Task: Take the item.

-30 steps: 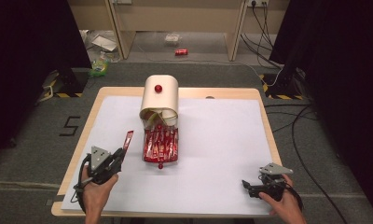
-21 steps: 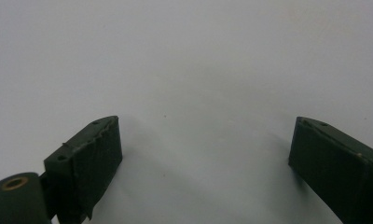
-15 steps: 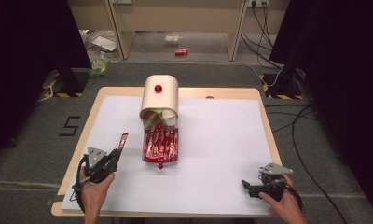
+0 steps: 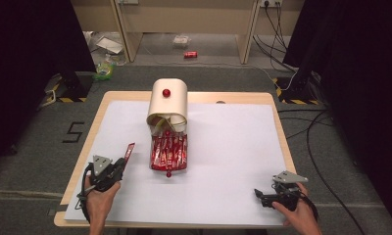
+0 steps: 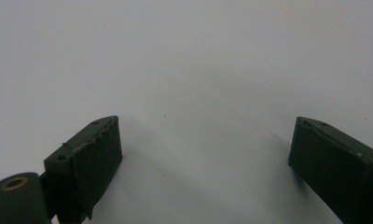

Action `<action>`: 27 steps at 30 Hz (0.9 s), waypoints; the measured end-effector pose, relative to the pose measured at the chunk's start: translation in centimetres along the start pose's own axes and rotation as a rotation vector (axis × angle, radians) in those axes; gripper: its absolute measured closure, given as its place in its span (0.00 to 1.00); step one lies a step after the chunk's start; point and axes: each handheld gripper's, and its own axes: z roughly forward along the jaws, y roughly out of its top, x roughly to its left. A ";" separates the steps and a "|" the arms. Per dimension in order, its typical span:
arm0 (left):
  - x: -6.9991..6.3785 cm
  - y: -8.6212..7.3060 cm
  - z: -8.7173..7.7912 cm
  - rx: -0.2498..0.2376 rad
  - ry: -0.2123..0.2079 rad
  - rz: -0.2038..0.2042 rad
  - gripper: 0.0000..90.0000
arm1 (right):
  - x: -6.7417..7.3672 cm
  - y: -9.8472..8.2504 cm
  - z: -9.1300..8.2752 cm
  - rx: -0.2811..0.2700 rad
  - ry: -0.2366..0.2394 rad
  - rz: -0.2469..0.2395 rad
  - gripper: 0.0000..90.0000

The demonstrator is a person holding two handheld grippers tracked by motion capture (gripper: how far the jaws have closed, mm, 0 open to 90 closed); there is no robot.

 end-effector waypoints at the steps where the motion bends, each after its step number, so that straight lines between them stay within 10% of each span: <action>1: 0.0 0.0 0.0 0.000 0.000 0.000 0.96 | 0.0 0.0 0.0 0.000 0.000 0.000 0.11; 27: 0.3 -1.3 1.7 0.065 -0.011 -0.017 0.89 | 0.0 0.0 0.0 0.000 0.000 0.000 0.11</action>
